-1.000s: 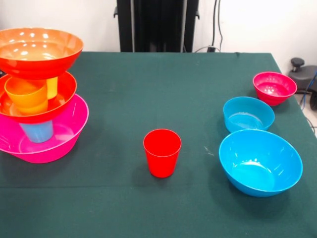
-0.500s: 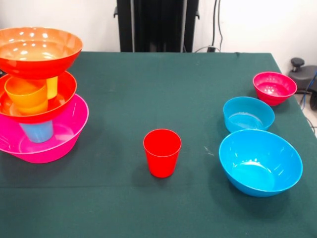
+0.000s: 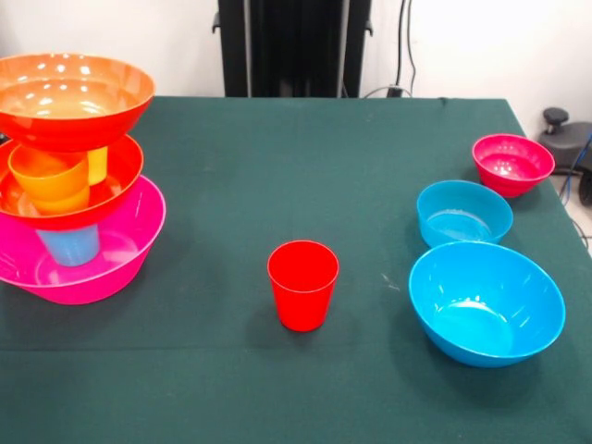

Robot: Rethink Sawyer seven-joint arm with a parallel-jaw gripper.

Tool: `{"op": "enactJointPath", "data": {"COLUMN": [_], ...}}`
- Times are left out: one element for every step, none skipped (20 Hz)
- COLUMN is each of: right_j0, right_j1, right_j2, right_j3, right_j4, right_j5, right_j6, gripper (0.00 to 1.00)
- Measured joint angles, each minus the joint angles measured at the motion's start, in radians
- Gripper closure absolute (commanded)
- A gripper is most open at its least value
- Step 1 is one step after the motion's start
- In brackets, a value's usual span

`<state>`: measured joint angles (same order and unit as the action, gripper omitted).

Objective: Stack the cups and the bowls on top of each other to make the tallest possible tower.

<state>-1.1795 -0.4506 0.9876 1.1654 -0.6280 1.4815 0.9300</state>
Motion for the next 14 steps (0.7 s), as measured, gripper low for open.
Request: {"op": "enactJointPath", "data": {"right_j0": [0.000,0.000,0.000,0.000,0.000,0.000,0.000,0.000,0.000,0.000,0.000,0.000,-0.001,-0.001], "right_j1": [0.001,0.001,0.002,0.003,0.004,0.006,0.008,0.013,0.015,0.017,0.021,0.025,0.028,0.030], "right_j2": [0.000,0.000,0.000,0.000,0.000,0.000,0.000,0.000,0.000,0.000,0.000,0.000,0.000,0.000], "right_j3": [0.000,0.000,0.000,0.000,0.000,0.000,0.000,0.000,0.000,0.000,0.000,0.000,0.000,0.000], "right_j4": [-0.002,-0.004,-0.005,-0.006,-0.006,-0.007,-0.008,-0.009,-0.010,-0.010,-0.011,-0.012,-0.013,-0.013], "right_j5": [0.000,0.000,0.000,0.000,0.000,0.000,0.000,0.000,0.000,0.000,0.000,0.000,0.000,0.000], "right_j6": [0.000,0.000,0.000,0.000,0.000,0.000,0.000,-0.001,-0.002,-0.002,-0.004,-0.007,-0.010,-0.012], "gripper": [1.00,1.00,1.00,1.00,1.00,1.00,1.00,1.00,1.00,1.00,1.00,1.00,1.00,1.00]}}
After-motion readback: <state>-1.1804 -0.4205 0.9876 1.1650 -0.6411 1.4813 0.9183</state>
